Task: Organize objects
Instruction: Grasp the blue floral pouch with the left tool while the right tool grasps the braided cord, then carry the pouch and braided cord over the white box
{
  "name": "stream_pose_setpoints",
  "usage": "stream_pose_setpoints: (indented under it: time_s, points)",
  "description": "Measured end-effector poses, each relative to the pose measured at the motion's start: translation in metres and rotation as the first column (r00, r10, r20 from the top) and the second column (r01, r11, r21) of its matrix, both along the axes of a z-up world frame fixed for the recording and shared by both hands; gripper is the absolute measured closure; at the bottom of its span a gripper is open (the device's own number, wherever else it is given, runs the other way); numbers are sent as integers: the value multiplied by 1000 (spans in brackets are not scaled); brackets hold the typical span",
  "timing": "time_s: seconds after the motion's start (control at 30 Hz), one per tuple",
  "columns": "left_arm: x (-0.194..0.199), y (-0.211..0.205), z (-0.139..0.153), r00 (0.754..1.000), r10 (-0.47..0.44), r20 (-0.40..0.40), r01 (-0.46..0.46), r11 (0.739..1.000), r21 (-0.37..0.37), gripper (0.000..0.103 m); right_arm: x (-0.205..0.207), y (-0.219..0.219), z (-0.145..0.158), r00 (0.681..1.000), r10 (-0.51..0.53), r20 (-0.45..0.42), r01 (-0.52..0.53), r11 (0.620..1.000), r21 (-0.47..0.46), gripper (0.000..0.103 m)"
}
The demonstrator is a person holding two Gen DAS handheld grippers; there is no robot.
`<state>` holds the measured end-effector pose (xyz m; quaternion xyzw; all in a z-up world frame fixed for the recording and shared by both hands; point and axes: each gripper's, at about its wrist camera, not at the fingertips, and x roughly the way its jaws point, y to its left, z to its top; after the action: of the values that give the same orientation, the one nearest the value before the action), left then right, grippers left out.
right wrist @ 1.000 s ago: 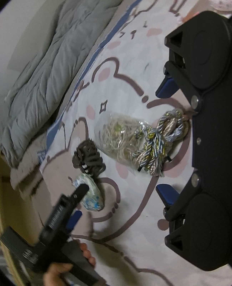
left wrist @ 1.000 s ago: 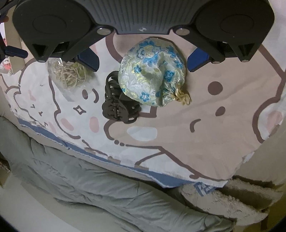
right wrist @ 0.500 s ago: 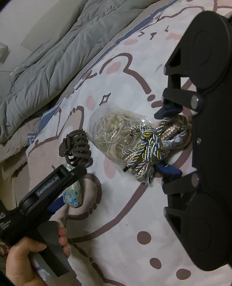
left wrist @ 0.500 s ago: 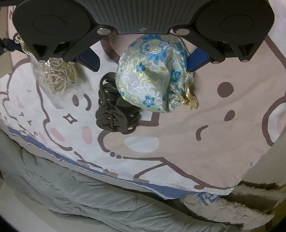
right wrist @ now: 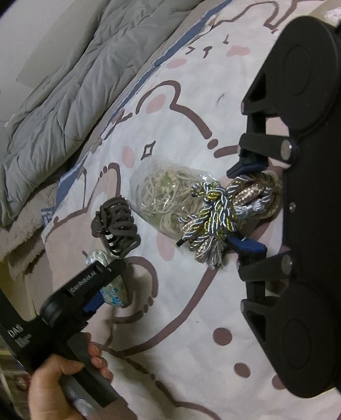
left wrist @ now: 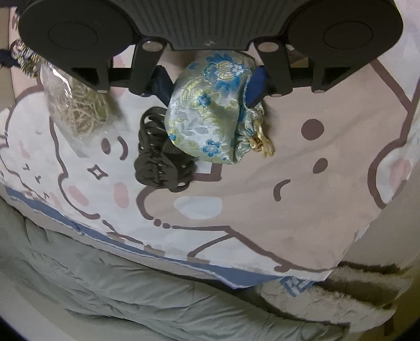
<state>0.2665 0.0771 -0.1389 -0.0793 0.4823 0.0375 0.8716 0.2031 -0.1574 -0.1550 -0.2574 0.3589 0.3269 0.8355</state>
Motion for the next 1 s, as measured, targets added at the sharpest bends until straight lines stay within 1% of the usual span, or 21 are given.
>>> stream_pose_setpoints:
  time_s: [0.13, 0.17, 0.23, 0.3, 0.4, 0.47, 0.57, 0.73, 1.0]
  points:
    - [-8, 4, 10, 1000, -1, 10, 1, 1000, -24, 52, -4, -3, 10, 1000, -28, -3, 28, 999, 28, 55]
    - [-10, 4, 12, 1000, -4, 13, 4, 1000, -25, 60, -5, -4, 12, 999, -34, -3, 34, 999, 32, 56]
    - [-15, 4, 18, 1000, -12, 20, 13, 999, -31, 64, -8, -5, 18, 999, -48, -10, 48, 998, 46, 57]
    - [-19, 4, 23, 999, -25, 25, 26, 999, -36, 69, -11, -7, 23, 998, -65, -17, 66, 996, 60, 68]
    - [-26, 2, 28, 998, -53, 22, 53, 998, -29, 72, -14, -9, 29, 995, -95, -27, 97, 993, 67, 68]
    - [-30, 1, 31, 998, -62, 23, 62, 998, -22, 74, -17, -10, 31, 994, -104, -24, 105, 992, 63, 69]
    - [-37, 2, 36, 997, -73, 30, 74, 997, -29, 76, -19, -11, 36, 992, -118, -34, 121, 990, 78, 69]
    - [-49, -1, 48, 994, -94, 50, 96, 995, -40, 78, -22, -14, 49, 987, -152, -43, 156, 980, 126, 69]
    - [-75, -12, 76, 982, -150, 114, 154, 987, -34, 78, -27, -22, 76, 976, -218, -24, 219, 957, 191, 69]
